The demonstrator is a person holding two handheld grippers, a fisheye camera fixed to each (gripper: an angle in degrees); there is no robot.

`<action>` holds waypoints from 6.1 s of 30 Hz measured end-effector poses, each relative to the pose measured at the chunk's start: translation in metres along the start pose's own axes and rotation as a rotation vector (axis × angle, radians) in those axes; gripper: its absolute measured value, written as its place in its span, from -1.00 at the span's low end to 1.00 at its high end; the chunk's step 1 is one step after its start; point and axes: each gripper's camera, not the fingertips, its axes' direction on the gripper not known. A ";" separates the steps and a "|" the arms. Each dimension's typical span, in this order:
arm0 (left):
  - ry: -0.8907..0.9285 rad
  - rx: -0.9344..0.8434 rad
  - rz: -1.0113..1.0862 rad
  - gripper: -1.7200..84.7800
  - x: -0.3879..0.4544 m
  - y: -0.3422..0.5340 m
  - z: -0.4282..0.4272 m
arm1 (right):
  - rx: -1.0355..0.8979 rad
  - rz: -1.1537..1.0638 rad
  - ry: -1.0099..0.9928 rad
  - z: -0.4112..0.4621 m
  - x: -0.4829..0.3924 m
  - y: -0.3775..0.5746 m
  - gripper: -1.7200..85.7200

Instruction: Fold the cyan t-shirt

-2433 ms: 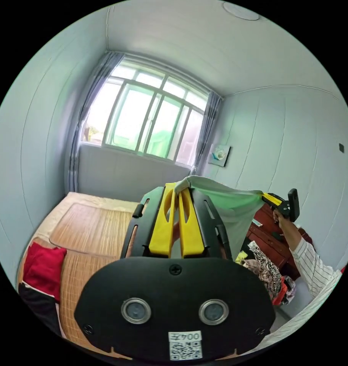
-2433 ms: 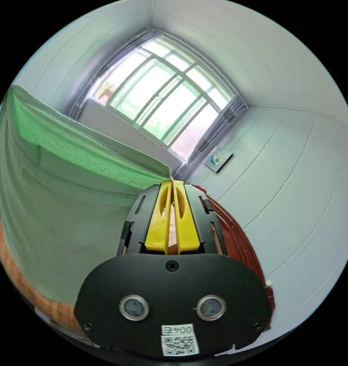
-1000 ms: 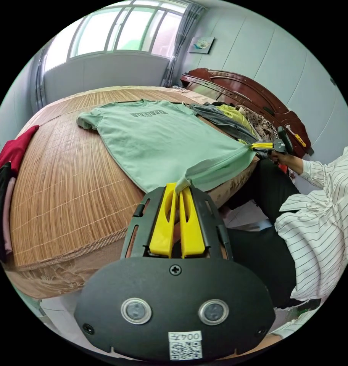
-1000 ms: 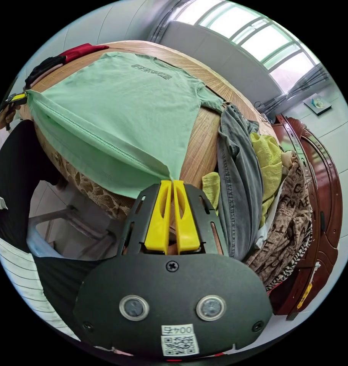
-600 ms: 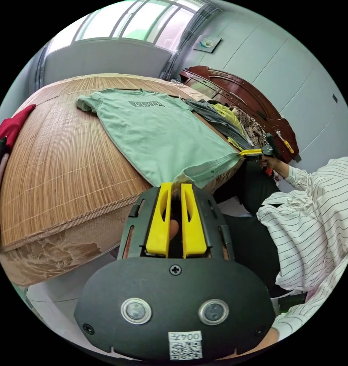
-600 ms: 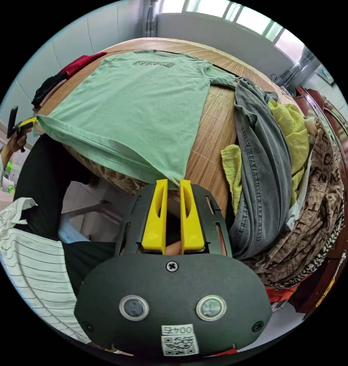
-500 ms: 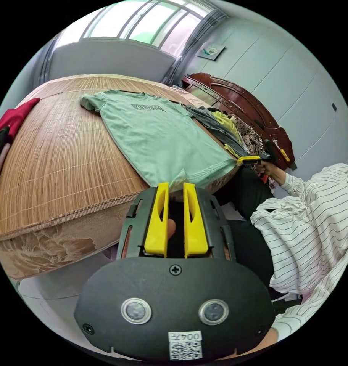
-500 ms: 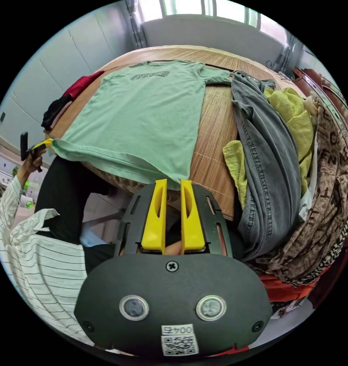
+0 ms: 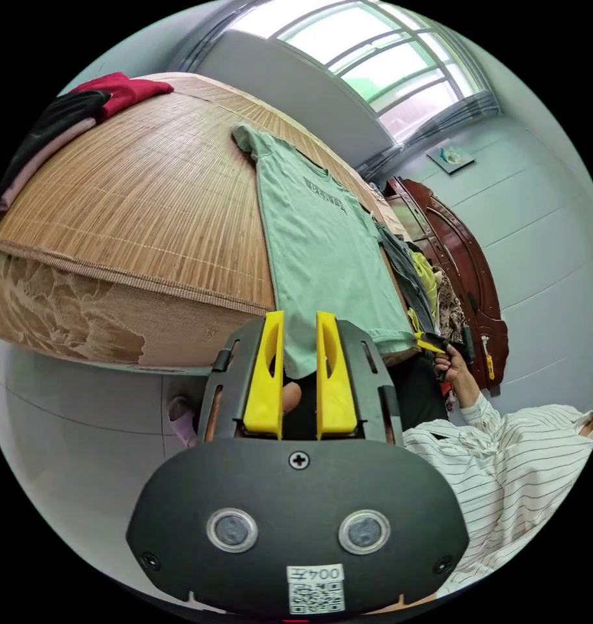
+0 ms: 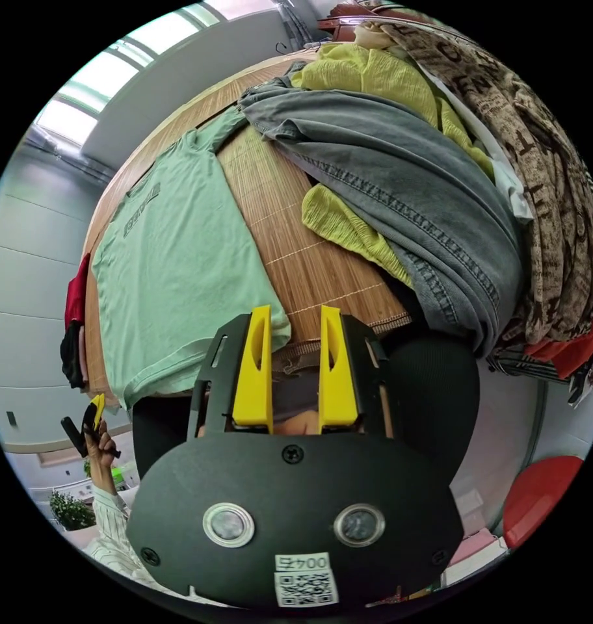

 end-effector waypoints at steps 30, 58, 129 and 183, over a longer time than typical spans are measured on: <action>0.138 -0.130 0.086 -0.89 -0.058 0.001 0.035 | -0.171 0.056 -0.410 0.061 0.112 0.046 -0.93; -0.044 0.097 0.262 -0.94 0.026 0.011 0.026 | -0.020 -0.436 -0.040 0.065 -0.004 0.074 -0.96; -0.165 -0.062 0.399 -0.96 0.265 -0.398 0.544 | 0.517 -1.032 0.673 0.301 -0.490 -0.126 -0.98; -0.179 -0.296 0.433 -0.94 0.373 -0.604 0.782 | 0.286 -0.385 -0.859 0.348 -0.041 -0.286 -0.84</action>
